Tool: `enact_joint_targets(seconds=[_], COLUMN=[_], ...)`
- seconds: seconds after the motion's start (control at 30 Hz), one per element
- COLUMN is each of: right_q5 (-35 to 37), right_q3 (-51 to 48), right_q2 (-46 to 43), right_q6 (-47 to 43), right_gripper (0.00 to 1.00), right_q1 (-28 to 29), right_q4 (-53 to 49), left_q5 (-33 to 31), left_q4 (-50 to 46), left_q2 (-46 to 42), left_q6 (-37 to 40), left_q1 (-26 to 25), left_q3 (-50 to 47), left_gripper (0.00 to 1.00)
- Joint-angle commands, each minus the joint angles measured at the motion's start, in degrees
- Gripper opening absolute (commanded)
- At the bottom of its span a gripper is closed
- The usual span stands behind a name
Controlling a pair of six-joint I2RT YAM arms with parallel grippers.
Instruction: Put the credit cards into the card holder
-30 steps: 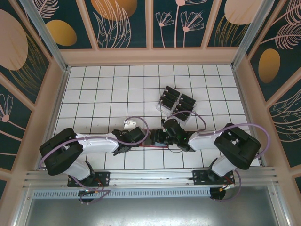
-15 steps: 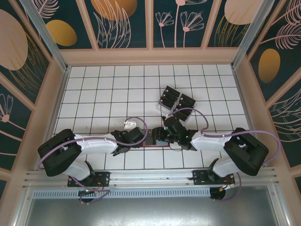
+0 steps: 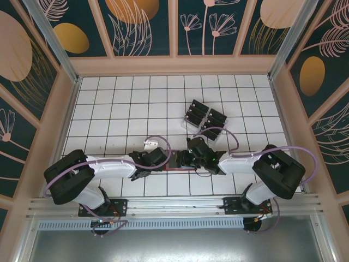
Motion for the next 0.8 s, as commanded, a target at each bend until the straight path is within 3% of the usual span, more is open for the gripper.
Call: enact_joint_targets(seconds=[0.0,0.57,0.77], right_q5=[0.5,-1.7,-0.7], right_q3=[0.7,4.9,4.6], right_q2=[1.2,6.6,3.5], right_q6=[0.4,0.7,0.8], right_gripper=[0.23,0.19,0.2], right_q1=[0.8,3.1,3.1], right_q4=[1.7,3.7,2.5], left_q5=[1.7,2.3,2.1], left_q4=[0.9,2.1,1.9], left_q2=[0.3,1.1,0.7], left_q6=[-0.4,-0.8,-1.0], left_q1=[-0.6,-1.3,-1.4], left_q3=[-0.8,-1.0,-1.2], left_gripper=[0.98,0.99,0.99])
